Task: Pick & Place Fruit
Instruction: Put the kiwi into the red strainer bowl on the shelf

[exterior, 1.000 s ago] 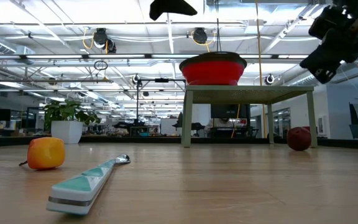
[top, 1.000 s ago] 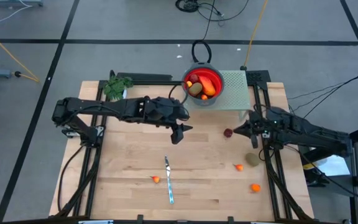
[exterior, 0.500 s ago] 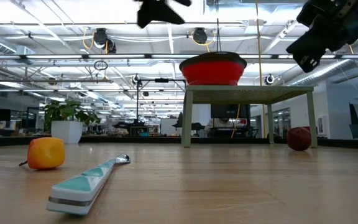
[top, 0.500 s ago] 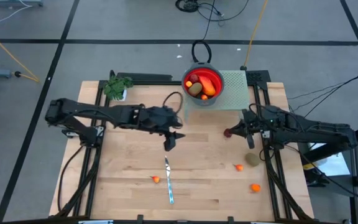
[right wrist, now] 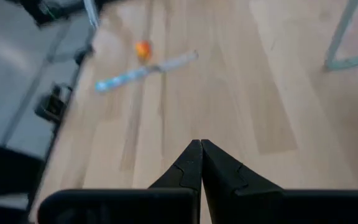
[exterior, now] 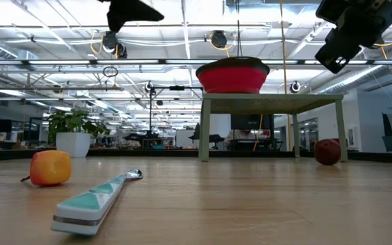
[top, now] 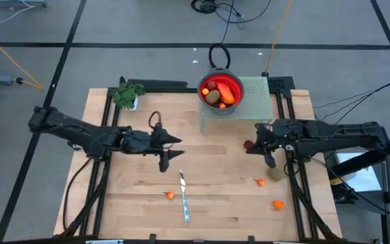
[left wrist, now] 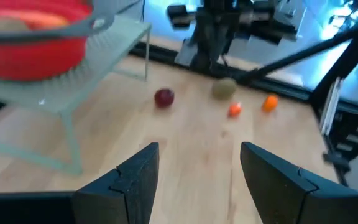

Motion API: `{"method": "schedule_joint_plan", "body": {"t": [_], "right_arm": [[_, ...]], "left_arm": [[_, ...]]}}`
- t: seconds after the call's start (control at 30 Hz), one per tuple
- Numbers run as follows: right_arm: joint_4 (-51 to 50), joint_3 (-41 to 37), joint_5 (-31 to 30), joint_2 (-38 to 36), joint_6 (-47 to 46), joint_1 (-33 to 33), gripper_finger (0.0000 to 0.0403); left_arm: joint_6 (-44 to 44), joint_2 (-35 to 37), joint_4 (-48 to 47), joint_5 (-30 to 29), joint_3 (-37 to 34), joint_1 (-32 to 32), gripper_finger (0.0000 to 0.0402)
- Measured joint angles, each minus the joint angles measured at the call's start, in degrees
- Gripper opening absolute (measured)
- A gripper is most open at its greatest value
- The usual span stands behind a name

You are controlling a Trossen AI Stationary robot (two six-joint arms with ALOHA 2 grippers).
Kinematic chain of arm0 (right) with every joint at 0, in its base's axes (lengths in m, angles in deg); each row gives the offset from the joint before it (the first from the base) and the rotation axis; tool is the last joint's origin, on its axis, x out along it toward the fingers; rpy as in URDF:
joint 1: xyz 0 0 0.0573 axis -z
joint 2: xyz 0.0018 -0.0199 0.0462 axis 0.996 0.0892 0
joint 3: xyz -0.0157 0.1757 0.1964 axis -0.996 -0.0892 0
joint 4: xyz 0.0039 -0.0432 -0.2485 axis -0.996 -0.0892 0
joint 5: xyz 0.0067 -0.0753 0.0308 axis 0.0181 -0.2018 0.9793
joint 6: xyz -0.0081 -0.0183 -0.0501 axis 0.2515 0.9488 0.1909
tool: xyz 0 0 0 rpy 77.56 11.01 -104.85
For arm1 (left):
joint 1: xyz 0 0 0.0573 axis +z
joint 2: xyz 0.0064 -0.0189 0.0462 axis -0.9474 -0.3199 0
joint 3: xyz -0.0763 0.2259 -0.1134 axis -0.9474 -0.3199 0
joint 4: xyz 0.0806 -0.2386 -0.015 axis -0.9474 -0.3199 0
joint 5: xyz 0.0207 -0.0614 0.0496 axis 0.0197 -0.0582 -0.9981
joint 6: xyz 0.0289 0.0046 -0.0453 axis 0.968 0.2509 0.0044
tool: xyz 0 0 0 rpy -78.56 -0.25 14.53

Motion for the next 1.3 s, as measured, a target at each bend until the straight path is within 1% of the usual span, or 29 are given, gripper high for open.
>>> {"method": "schedule_joint_plan", "body": {"t": [0.07, 0.13, 0.27, 0.43, 0.63, 0.7, 0.93, 1.3], "right_arm": [[-2.26, 2.32, -1.69, 1.81, -0.34, -1.8, 0.0], [-4.59, 4.61, -3.11, 3.65, -1.37, -3.46, 0.0], [-10.4, 9.61, -6.64, 7.9, -3.79, -6.98, 0.0], [-19.71, 15.81, -10.29, 13.53, -10.38, -10.83, 0.0], [-31.76, 21.03, -10.11, 19.67, -17.71, -14.17, 0.0], [-35.14, 22.09, -10.05, 21.31, -20.85, -14.89, 0.0], [-41.57, 24.83, -5.4, 24.4, -29.66, -16.95, 0.0], [-48.59, 24.93, 3.75, 24.78, -46.25, -17.93, 0.0]], "left_arm": [[-0.13, 2.06, 0.12, -0.99, -2.74, -0.81, 0.0225], [0.2, 3.91, 3.08, -1.01, -4.92, -1.35, 0.0225], [0.34, 8.03, 5.34, -0.99, -9.86, -1.62, 0.0225], [2.31, 13.84, 5.51, -0.91, -14.76, -1.61, 0.0225], [5.9, 22.14, 5.78, 3.76, -19.7, -1.61, 0.0225], [6.51, 25.09, 5.51, 3.83, -21.54, -1.61, 0.0225], [7.12, 33.08, 5.73, 5.59, -27.83, -1.57, 0.0225], [9.44, 41.68, 5.62, 5.62, -34.95, -0.15, 0.0225]]}}
